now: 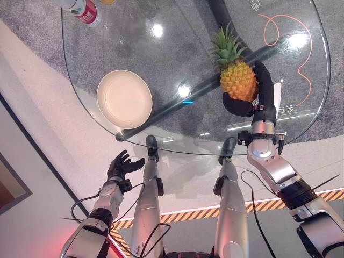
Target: Pick up the fruit to the plate
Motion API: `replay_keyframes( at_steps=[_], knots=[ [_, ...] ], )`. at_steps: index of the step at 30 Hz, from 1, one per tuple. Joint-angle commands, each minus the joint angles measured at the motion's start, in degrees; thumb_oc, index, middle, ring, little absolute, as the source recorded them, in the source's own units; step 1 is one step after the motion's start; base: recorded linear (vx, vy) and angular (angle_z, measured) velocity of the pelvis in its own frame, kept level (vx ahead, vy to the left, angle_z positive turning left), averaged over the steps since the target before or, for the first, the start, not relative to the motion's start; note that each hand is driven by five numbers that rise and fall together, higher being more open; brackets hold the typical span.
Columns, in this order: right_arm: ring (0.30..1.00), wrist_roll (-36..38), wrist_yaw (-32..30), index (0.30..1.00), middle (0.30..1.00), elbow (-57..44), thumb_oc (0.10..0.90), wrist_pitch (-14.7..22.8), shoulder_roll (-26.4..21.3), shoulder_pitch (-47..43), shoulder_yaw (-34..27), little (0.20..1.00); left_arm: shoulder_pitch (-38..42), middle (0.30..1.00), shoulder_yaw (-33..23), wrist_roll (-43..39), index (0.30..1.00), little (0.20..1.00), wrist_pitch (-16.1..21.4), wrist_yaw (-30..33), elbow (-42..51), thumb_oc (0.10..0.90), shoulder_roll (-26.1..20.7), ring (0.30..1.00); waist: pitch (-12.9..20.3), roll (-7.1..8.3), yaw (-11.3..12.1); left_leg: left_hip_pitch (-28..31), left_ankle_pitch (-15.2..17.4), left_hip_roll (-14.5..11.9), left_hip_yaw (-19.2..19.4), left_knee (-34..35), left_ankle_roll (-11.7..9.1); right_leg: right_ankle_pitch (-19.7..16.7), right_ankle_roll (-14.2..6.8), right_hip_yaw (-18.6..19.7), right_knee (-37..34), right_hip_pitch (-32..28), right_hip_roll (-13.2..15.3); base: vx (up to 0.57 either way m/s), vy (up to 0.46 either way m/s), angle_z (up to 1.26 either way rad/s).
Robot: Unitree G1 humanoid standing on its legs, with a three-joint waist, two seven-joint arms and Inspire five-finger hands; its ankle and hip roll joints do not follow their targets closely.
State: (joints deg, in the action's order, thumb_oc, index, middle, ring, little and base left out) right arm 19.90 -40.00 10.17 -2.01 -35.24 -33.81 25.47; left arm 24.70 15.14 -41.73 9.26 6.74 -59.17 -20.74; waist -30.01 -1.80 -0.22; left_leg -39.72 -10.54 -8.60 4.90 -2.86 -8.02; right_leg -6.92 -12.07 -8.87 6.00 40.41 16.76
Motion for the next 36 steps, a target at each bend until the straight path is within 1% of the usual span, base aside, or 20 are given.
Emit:
replay_keyframes(
  at_steps=[1, 2, 3, 4, 11, 22, 24, 28, 29, 31, 32, 34, 36],
  knots=[
    [0.900, 2.0, -0.1, 0.900, 0.900, 3.0, 0.800, -3.3, -1.5, 1.0, -1.1, 0.900, -1.1, 0.900, 0.3, -0.2, 0.900, 0.900, -0.6, 1.3, -2.0, 0.800, -2.1, 0.900, 0.2, 0.03, 0.4, -1.5, 0.5, -0.2, -0.3, -2.2, -0.1, -3.0, 0.5, -3.0, 5.0, 4.7, -0.5, 0.00, 0.000, 0.00],
    [0.900, 1.9, -0.2, 0.900, 0.900, 3.2, 0.800, -3.6, -1.5, 1.0, -1.1, 0.900, -1.1, 0.900, 0.3, -0.2, 0.900, 0.900, -0.6, 1.3, -1.9, 0.800, -2.1, 0.900, 0.2, 0.03, 0.4, -1.6, 0.5, -0.2, -0.3, -2.2, -0.1, -3.0, 0.5, -3.0, 5.0, 4.7, -0.5, 0.00, 0.000, 0.00],
    [0.829, 1.3, 0.0, 0.829, 0.829, 3.7, 0.718, -4.4, -1.5, 0.8, -1.1, 0.818, -1.2, 0.900, 0.3, -0.1, 0.900, 0.900, -0.6, 1.3, -1.9, 0.800, -2.1, 0.900, 0.2, 0.03, 0.4, -1.5, 0.5, -0.3, -0.4, -2.3, -0.2, -2.9, 0.5, -3.0, 5.1, 4.7, -0.5, 0.00, 0.000, 0.00],
    [0.300, 0.8, -0.3, 0.300, 0.300, 3.9, 0.100, -5.0, -1.5, 0.7, -1.1, 0.200, -1.1, 0.900, 0.3, -0.1, 0.900, 0.900, -0.6, 1.5, -1.9, 0.800, -2.0, 0.900, 0.2, 0.04, 0.5, -1.5, 0.5, -0.2, -0.4, -2.3, -0.1, -3.0, 0.5, -3.1, 5.1, 4.7, -0.5, 0.00, 0.000, 0.00],
    [0.300, 0.4, -0.2, 0.300, 0.300, 4.4, 0.100, -7.0, -1.9, -0.3, -1.2, 0.200, -1.2, 0.900, -0.2, -0.6, 0.900, 0.900, -1.1, 1.4, -1.0, 0.800, -2.3, 0.900, 0.2, -0.11, 0.7, -1.7, 0.5, -0.2, -0.7, -2.4, -0.1, -3.0, 0.4, -3.0, 5.3, 4.9, -0.4, 0.00, 0.000, 0.00],
    [0.300, -2.9, 0.0, 0.300, 0.300, 4.3, 0.100, -7.8, -2.2, -0.3, -0.9, 0.200, -1.3, 0.900, -1.1, -2.5, 0.900, 0.900, -0.5, 1.7, -0.3, 0.800, -2.3, 0.900, 0.2, -0.12, 0.8, -1.3, 0.5, -0.3, -0.8, -2.1, -0.1, -2.9, 0.4, -2.9, 5.2, 4.6, -0.4, 0.00, 0.000, 0.00],
    [0.300, -3.0, 0.0, 0.300, 0.300, 4.3, 0.100, -7.9, -2.3, -0.6, -0.9, 0.200, -1.3, 0.900, -1.6, -4.5, 0.900, 0.900, 0.3, 1.6, 0.3, 0.800, -2.3, 0.900, 0.2, -0.15, 0.9, -1.1, 0.5, -0.2, -0.8, -2.0, -0.1, -2.9, 0.4, -3.0, 5.2, 4.4, -0.4, 0.00, 0.000, 0.00],
    [0.300, -3.3, -0.2, 0.300, 0.300, 4.5, 0.100, -7.0, -2.7, -0.5, -1.3, 0.200, -1.2, 0.900, -3.3, -8.6, 0.900, 0.900, 2.2, 2.5, 1.3, 0.800, -2.3, 0.900, 0.2, -0.08, 1.0, -0.7, 0.5, -0.3, -0.9, -1.8, -0.2, -2.7, 0.3, -3.0, 5.2, 4.0, -0.4, 0.00, 0.000, 0.00],
    [0.300, -3.5, -0.2, 0.300, 0.300, 4.5, 0.100, -6.6, -2.6, -0.5, -1.6, 0.200, -0.9, 0.900, -4.6, -11.1, 0.900, 0.900, 3.7, 3.5, 2.1, 0.800, -2.4, 0.900, 0.2, -0.03, 1.0, -0.4, 0.5, -0.4, -0.9, -1.7, -0.2, -2.6, 0.3, -3.0, 5.3, 3.7, -0.3, 0.00, 0.000, 0.00],
    [0.300, -3.8, -0.5, 0.300, 0.300, 4.3, 0.100, -6.0, -2.7, -0.5, -1.8, 0.200, -0.3, 0.900, -6.4, -13.2, 0.900, 0.900, 5.5, 6.2, 3.2, 0.800, -2.8, 0.900, 0.2, 0.11, 1.1, -0.1, 0.6, -0.4, -1.0, -1.7, -0.2, -2.4, 0.3, -3.1, 5.4, 3.5, -0.2, 0.00, 0.000, 0.00],
    [0.300, -3.9, -0.7, 0.300, 0.300, 4.1, 0.100, -5.7, -2.6, -0.4, -1.9, 0.200, 0.0, 0.900, -7.6, -14.1, 0.900, 0.900, 7.4, 8.9, 3.9, 0.800, -3.1, 0.900, 0.2, 0.15, 1.2, 0.0, 0.7, -0.3, -1.1, -1.7, -0.2, -2.4, 0.3, -3.1, 5.4, 3.4, -0.2, 0.00, 0.000, 0.00],
    [0.300, -4.3, -1.1, 0.300, 0.300, 3.7, 0.100, -5.1, -2.3, -0.2, -2.1, 0.200, 0.7, 0.900, -10.5, -15.7, 0.900, 0.900, 9.3, 14.2, 5.2, 0.800, -3.8, 0.900, 0.2, 0.28, 1.3, 0.4, 0.8, -0.3, -1.5, -1.6, -0.2, -2.2, 0.3, -3.0, 5.6, 3.2, -0.1, 0.00, 0.000, 0.00],
    [0.300, -4.8, -1.2, 0.300, 0.300, 3.5, 0.100, -4.6, -2.0, -0.1, -2.2, 0.200, 1.2, 0.900, -12.6, -16.9, 0.900, 0.900, 11.2, 17.8, 5.9, 0.800, -4.5, 0.900, 0.2, 0.47, 1.4, 0.7, 0.9, -0.4, -1.7, -1.7, -0.3, -2.0, 0.3, -3.0, 5.6, 2.9, -0.1, 0.00, 0.000, 0.00]
  ],
)
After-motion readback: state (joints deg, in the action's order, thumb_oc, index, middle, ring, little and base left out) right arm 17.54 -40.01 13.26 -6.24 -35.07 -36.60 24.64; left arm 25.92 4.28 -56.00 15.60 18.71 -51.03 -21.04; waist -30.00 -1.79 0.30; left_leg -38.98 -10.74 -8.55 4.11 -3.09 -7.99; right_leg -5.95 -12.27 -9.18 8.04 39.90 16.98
